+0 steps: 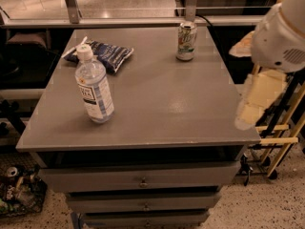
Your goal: Pick blue plastic bottle
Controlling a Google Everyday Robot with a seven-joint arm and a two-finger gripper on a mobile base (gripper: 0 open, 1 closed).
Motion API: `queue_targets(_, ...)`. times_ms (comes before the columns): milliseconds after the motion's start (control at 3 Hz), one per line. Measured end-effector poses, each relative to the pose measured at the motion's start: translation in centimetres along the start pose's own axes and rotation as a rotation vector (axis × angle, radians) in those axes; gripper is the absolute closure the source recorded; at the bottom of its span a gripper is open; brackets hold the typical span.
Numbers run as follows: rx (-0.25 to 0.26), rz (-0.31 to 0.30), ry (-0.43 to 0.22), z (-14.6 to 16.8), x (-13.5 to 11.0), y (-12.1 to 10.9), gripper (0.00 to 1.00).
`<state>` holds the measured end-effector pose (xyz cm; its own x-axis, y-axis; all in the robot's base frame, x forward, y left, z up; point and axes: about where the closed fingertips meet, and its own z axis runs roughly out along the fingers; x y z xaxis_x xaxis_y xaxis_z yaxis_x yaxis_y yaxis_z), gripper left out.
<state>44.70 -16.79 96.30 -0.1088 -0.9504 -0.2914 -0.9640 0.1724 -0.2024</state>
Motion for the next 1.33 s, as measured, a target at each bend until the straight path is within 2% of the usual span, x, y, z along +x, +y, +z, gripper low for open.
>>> queue_targets(667, -0.270, -0.201, -0.310, 9.3, -13.4, 3.5, 0.00)
queue_targets(1000, -0.270, -0.201, -0.311, 9.2, -13.4, 3.6, 0.00)
queue_targets(1333, -0.236, -0.158, -0.362, 9.4, -13.4, 3.6, 0.00)
